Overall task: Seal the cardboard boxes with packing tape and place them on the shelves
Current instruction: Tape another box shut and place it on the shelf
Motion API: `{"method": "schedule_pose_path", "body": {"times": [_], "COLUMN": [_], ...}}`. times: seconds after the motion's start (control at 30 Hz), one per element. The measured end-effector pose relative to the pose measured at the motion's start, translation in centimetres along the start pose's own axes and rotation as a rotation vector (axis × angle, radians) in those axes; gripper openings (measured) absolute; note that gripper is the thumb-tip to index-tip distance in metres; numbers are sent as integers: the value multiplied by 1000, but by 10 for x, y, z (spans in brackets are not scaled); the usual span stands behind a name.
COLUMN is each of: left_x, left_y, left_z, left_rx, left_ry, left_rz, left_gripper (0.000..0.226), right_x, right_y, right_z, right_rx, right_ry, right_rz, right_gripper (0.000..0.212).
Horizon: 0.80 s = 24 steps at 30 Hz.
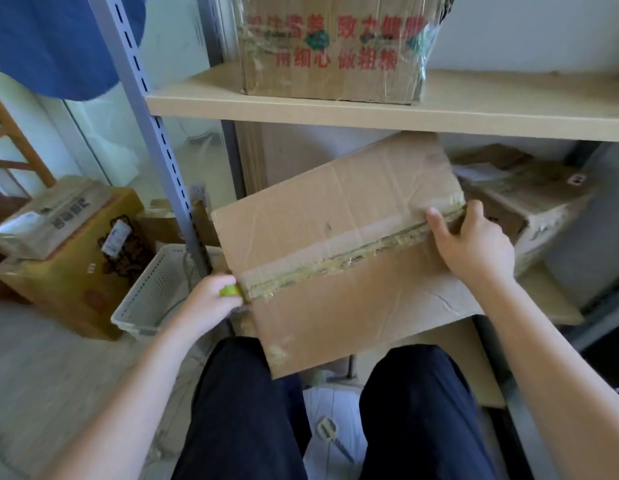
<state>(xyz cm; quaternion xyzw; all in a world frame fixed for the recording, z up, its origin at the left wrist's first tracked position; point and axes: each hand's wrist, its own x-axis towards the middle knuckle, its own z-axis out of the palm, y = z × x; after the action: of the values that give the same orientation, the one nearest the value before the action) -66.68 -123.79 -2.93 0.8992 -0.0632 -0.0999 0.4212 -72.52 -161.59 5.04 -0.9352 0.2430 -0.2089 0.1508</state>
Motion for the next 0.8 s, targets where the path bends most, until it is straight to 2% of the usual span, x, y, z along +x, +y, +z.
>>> {"method": "schedule_pose_path", "body": {"times": [0.13,0.23,0.3,0.43,0.57,0.67,0.73,0.8], "left_x": [-7,-8,-3,23,51,54,49,42], "left_y": [-10,-8,-5,12,25,27,28,22], "left_z": [-11,-15,-19,-37,-40,-27,-21,-14], "left_rx": [53,55,49,53,96,75,55,-14], "left_ry": [113,183,185,138,98,211,321,402], "left_rz": [-94,-176,-166,-185,-250,-201,-165,-158], "left_gripper": [19,43,48,39,30,20,24,31], "right_x": [44,76,93,117,153,178,183,167], "right_y": [-26,-45,-58,-75,-75,-79,-86,-96], "right_z": [14,43,65,104,134,147,150,144], "right_rx": [96,94,12,-169,-226,-223,-231,-180], "right_ry": [-303,-243,-178,-353,-375,-395,-409,-349], "right_rz": [-100,-143,-169,-92,-237,-351,-373,-363], "right_gripper": [63,61,60,61,60,56,54,52]}}
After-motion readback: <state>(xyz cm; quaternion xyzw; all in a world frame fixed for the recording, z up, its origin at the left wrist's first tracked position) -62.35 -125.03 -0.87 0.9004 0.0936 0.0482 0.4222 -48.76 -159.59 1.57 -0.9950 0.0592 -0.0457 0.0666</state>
